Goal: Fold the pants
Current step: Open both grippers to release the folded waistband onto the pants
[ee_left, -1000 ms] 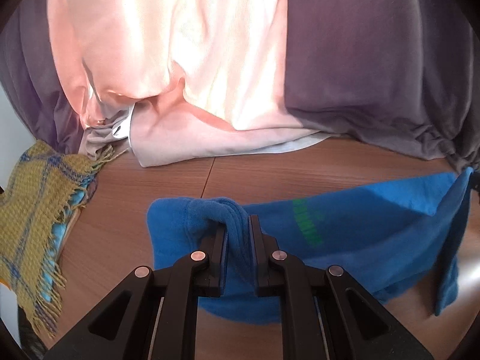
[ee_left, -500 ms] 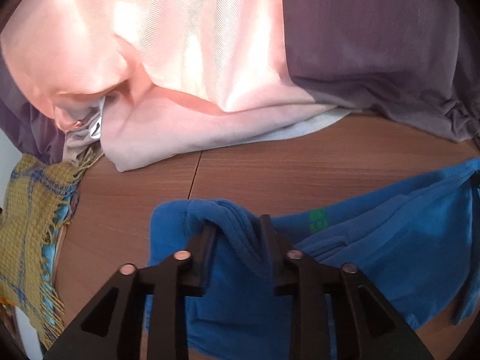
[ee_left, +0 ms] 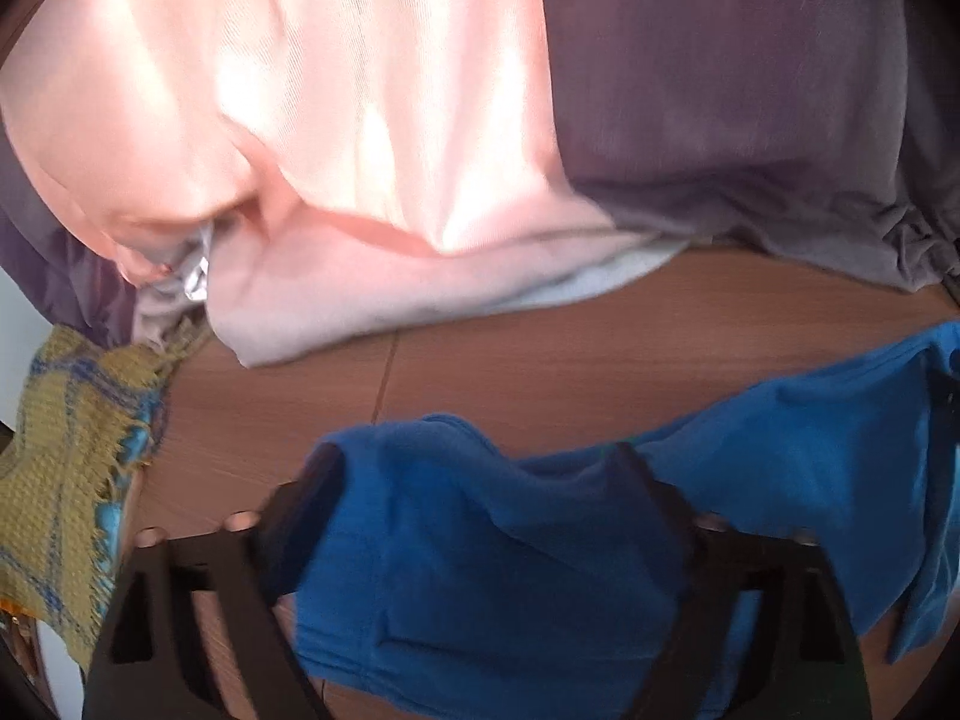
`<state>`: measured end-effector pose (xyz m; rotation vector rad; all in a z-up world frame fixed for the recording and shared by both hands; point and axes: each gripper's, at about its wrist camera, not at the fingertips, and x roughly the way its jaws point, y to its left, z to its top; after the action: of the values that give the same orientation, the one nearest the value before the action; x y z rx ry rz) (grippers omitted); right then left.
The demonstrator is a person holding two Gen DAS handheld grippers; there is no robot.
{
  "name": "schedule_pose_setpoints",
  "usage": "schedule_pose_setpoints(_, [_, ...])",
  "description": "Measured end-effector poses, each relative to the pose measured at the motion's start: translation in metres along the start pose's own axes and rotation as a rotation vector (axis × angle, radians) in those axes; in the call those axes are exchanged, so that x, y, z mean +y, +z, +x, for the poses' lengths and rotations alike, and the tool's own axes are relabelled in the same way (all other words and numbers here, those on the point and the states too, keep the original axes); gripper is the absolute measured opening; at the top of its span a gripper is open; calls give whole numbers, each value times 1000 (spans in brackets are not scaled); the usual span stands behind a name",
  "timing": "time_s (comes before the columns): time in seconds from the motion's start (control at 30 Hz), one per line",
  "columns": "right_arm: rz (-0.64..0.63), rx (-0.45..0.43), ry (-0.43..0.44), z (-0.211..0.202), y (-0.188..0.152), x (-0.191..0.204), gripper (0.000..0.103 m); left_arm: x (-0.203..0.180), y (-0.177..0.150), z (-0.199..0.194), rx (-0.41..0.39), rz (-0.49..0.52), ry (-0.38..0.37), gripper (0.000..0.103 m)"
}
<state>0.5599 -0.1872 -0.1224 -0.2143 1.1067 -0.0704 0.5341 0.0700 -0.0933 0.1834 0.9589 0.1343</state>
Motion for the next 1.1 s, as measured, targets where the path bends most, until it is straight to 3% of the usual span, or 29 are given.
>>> schedule_pose_setpoints(0.07, [-3,-4,17,-6,-2,2,40,1,1,-11,-16,-4,-27,92])
schedule_pose_setpoints(0.1, [-7,-9,34,-11,-4,3,47,1,2,-17,-24,-7,-36,92])
schedule_pose_setpoints(0.17, [-9,-19,64,-20,-7,6,51,1,0,-32,-52,-6,-60,92])
schedule_pose_setpoints(0.43, [33,-146,192,-88,-36,12,52,-2,-21,-96,-166,30,-255,92])
schedule_pose_setpoints(0.6, [71,-238,219,-136,-65,13,52,-8,-38,-129,-219,91,-330,92])
schedule_pose_setpoints(0.87, [201,-332,179,-186,-115,8,52,-19,-61,-157,-264,170,-487,90])
schedule_pose_setpoints(1.1, [311,-373,130,-199,-155,-2,52,-50,-77,-172,-291,282,-610,84])
